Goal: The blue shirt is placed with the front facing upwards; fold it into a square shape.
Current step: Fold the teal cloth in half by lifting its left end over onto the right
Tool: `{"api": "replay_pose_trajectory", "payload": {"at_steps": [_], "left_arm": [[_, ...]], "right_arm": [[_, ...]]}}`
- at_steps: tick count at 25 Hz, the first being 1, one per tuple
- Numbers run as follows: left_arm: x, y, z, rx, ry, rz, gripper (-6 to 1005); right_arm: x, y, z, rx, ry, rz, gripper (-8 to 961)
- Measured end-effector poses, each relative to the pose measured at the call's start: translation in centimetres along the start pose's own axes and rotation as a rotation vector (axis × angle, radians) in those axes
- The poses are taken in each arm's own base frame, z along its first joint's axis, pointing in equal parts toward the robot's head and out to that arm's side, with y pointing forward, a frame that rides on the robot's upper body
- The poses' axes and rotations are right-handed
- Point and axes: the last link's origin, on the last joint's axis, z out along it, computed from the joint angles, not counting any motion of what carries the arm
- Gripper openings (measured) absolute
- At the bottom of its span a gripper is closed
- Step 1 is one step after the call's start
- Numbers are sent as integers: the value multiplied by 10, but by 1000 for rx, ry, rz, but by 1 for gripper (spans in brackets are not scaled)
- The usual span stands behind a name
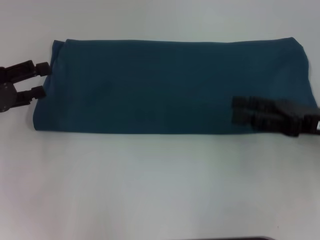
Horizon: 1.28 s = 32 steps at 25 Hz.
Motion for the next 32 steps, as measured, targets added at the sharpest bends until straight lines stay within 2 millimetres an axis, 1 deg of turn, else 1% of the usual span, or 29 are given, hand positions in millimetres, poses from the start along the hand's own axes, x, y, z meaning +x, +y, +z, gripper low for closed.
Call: {"api": "replay_pose_trajectory", "payload": {"at_steps": [4,7,13,18,22,25,28,32], "left_arm": [[5,-8,10,37,69,-112,873],[11,-12,21,66,118,-154,873],[19,-19,49,125,160,-183,861],[18,-25,61,180,165,-173,854],[15,-34,61,237,174,-173,852],[13,-37,59,243,174,-181,851],[10,-36,56,229,162,-184,851],[15,-31,48,196,177,-177,853]], "right_arm": [[9,0,-6,3,88,43,915],[15,-1,-6,6,142,65,914],[20,-1,0,5,170,75,914],[22,-4,0,18,167,86,914],[21,-4,0,18,166,94,914],[21,-4,0,19,163,96,914],[21,-4,0,19,163,101,914],[20,-4,1,17,166,112,914]]}}
